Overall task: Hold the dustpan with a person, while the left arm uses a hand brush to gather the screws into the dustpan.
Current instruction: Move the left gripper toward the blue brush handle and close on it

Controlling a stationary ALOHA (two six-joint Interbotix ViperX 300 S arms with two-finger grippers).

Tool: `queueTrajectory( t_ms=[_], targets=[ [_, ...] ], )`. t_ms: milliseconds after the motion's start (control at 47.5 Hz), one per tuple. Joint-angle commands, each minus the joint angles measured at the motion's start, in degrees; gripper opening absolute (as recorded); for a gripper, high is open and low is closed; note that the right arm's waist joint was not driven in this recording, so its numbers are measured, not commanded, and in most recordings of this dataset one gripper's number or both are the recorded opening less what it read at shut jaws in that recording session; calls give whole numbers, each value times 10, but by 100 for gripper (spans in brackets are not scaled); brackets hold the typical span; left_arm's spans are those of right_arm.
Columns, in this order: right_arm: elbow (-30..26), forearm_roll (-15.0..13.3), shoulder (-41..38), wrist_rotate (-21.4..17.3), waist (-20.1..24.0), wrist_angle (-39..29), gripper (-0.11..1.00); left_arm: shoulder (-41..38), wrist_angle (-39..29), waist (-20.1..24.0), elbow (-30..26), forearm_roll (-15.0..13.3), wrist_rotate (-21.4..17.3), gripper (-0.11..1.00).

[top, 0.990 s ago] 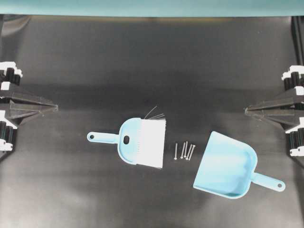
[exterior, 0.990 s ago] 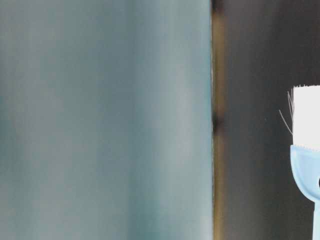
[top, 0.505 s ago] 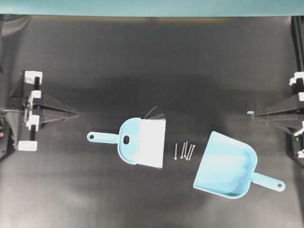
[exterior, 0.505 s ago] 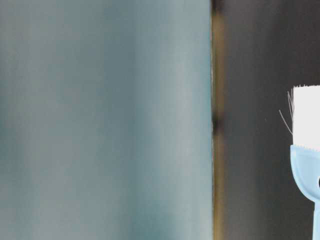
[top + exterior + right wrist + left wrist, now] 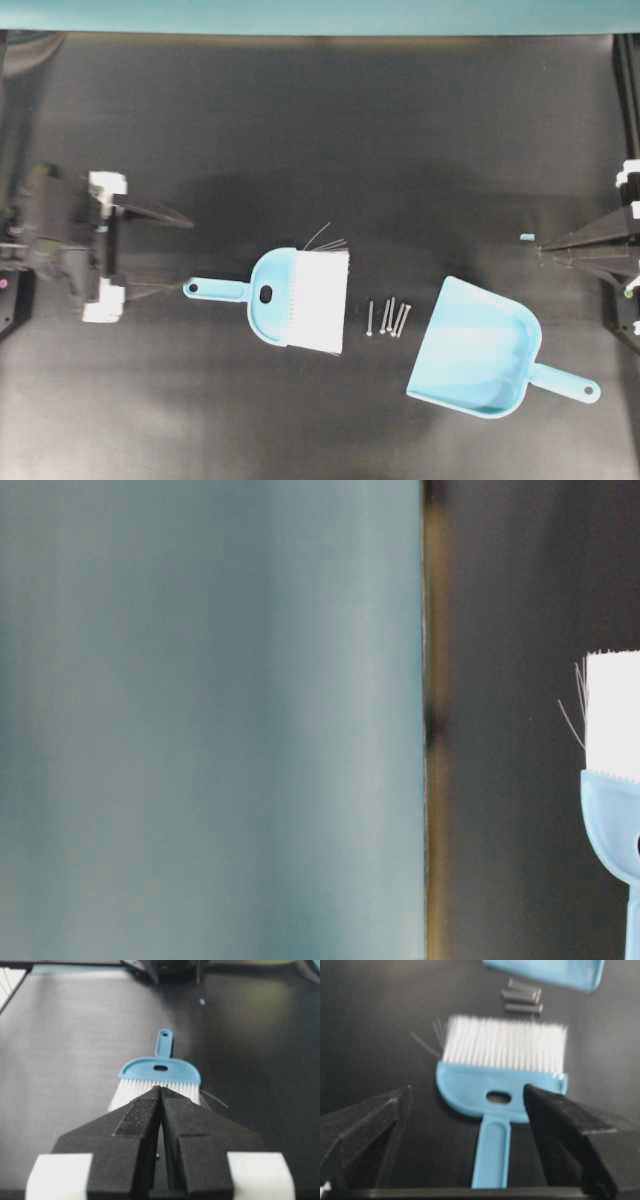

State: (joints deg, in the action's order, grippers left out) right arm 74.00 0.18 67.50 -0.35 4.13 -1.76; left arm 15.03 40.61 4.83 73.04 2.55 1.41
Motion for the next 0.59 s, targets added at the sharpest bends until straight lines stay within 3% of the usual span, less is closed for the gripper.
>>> queueTrajectory(
  t_ms=[0,295,569],
  targets=[
    [-3,2,3,-7,0,2,0,-72,44,2,-18,2,1,85],
    [6,2,39,-6,0,1,0,-231,174,-5,-32,2,-6,83],
    [30,-2,76,3,0,-4,0,-287,129,-34,-77,2,-25,83]
  ],
)
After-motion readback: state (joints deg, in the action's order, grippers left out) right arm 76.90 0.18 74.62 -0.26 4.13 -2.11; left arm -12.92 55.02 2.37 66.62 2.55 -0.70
